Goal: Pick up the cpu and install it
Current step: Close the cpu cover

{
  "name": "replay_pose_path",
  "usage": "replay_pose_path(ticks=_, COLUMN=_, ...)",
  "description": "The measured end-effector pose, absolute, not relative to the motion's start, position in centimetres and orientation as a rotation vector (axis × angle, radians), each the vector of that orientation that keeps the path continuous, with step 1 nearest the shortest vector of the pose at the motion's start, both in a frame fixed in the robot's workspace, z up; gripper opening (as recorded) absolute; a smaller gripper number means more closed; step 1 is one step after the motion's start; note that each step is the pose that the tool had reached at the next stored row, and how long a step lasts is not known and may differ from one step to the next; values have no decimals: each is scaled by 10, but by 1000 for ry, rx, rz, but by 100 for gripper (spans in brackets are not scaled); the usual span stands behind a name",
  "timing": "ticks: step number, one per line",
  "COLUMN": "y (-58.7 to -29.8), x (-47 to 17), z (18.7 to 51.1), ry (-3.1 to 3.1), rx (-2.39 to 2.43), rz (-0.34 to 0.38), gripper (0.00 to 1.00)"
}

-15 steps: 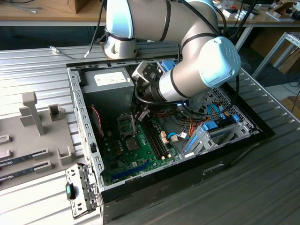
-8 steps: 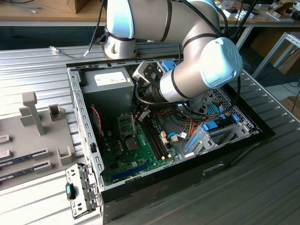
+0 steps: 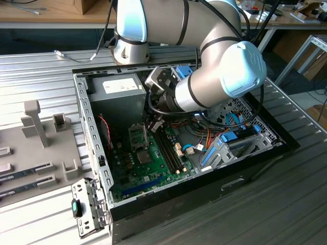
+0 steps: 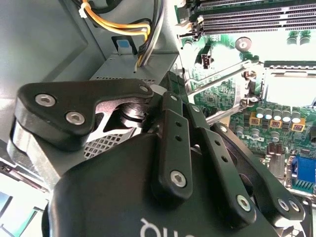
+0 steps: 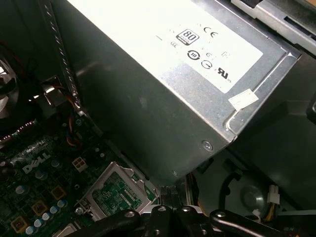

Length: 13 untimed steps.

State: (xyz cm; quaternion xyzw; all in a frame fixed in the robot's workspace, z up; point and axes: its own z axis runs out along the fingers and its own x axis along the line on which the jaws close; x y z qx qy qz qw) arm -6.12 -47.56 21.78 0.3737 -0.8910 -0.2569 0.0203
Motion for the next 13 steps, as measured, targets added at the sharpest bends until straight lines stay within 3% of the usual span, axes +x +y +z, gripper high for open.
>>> replay_pose_path(ticks=13, y=-479, x=-61, z=220, ry=-2763, rx=1160, rz=-801, gripper=11)
